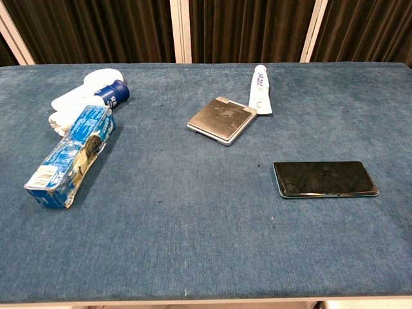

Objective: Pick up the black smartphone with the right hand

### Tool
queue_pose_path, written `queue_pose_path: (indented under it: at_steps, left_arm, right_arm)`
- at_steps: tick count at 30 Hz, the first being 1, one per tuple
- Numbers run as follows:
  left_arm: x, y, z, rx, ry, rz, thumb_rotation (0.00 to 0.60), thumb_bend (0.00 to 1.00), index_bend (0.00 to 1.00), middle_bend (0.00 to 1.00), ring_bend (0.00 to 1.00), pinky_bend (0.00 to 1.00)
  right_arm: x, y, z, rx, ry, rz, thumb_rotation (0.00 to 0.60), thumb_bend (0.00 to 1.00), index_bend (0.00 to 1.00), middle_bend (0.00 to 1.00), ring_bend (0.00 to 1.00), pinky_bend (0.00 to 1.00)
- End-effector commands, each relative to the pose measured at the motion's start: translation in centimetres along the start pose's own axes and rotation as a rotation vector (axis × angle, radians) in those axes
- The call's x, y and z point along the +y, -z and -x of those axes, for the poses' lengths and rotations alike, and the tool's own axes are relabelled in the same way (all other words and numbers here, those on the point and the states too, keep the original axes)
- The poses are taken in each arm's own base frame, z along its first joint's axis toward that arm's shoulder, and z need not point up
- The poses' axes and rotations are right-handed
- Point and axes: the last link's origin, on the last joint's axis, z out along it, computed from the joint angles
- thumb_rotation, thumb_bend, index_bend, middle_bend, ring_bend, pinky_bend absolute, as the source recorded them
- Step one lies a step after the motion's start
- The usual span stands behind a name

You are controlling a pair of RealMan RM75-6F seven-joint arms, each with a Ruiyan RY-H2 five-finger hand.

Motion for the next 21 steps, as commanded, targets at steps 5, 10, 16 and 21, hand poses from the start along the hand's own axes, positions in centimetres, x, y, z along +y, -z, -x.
queue_pose_path:
  at_steps: [5, 10, 16, 21]
  left_arm:
    - [0.0, 0.3, 0.1, -0.002, 0.001, -0.003, 0.600, 0.09, 0.20, 0.22, 0.13, 0.00]
    - [0.1, 0.4, 0.1, 0.003, 0.007, -0.004, 0.600, 0.09, 0.20, 0.22, 0.13, 0.00]
    - [0.2, 0.3, 0.1, 0.006, 0.005, 0.002, 0.600, 0.09, 0.20, 0.22, 0.13, 0.00]
    - [0.1, 0.3, 0.2, 0.001, 0.006, -0.002, 0.600, 0.09, 0.20, 0.22, 0.13, 0.00]
  right_arm:
    - [-0.7, -0.2, 0.8, -0.021, -0.021, -0.021, 0.600, 0.24, 0.09, 0.16, 0.00, 0.10]
    - [-3.1, -1.2, 2.9, -0.112, -0.076, -0.087, 0.600, 0.24, 0.15, 0.16, 0.00, 0.10]
    - [-6.2, -3.3, 6.0, -0.212, -0.073, -0.158, 0.600, 0.24, 0.25, 0.15, 0.00, 0.10]
    - [-8.5, -4.7, 8.0, -0.259, -0.088, -0.192, 0.600, 0.24, 0.29, 0.12, 0.00, 0.09]
